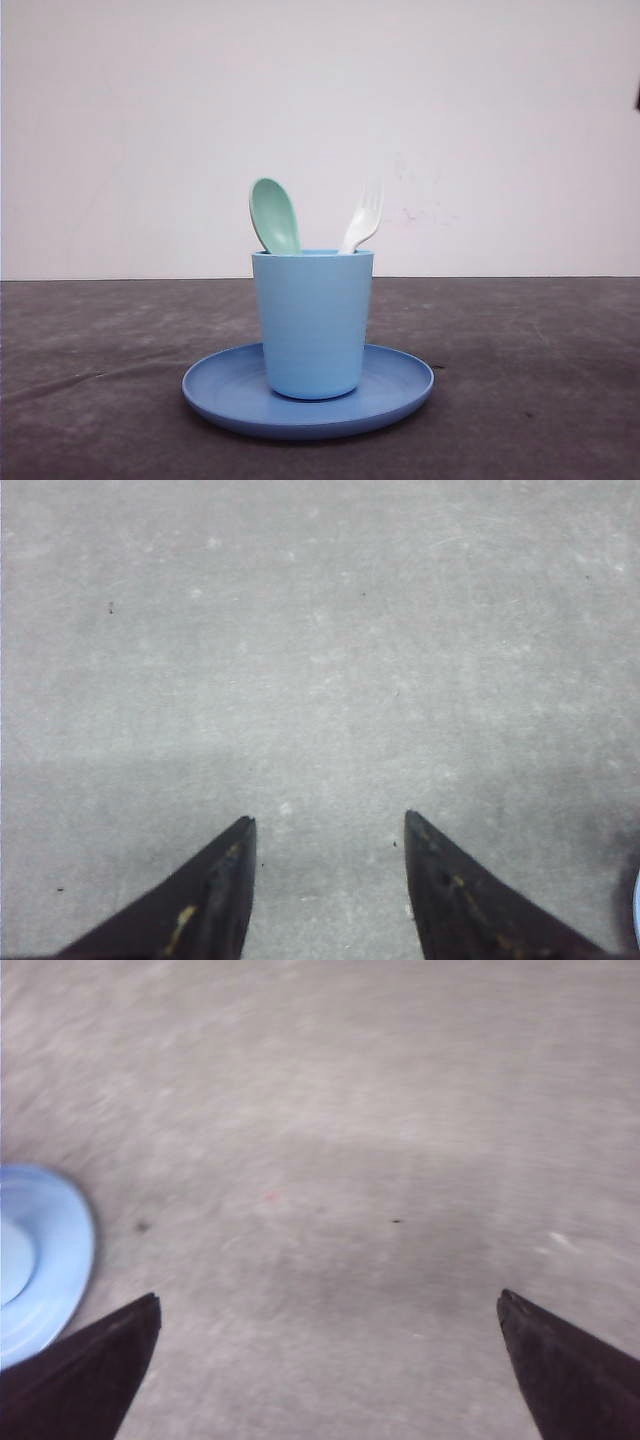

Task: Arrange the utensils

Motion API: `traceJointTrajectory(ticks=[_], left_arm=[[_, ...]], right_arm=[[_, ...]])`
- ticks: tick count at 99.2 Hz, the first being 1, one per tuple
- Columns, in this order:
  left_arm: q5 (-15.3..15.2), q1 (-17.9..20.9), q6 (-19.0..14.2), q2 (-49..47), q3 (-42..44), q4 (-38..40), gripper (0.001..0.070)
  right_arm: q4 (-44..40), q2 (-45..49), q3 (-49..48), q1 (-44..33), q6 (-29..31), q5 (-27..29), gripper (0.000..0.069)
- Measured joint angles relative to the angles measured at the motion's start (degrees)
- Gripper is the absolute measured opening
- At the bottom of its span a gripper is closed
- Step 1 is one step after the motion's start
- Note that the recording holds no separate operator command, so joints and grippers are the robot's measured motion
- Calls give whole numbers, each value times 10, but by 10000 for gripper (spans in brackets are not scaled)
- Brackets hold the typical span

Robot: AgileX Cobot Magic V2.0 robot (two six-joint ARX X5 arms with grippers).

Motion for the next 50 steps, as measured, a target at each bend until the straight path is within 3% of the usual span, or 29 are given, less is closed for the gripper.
traceJointTrajectory(ticks=[36,41,46,50], left_arm=[[0,0,-5,0,0,0,272],[0,0,-6,0,0,-1,227],[0,0,-7,0,0,-5,117],[0,0,-8,0,0,-8,70]], right_arm=[[-5,-6,0,-2,0,0,667],[-6,-6,0,-2,1,0,583],[-10,-6,0,-2,1,0,419],[-13,-6,0,-2,1,0,298]])
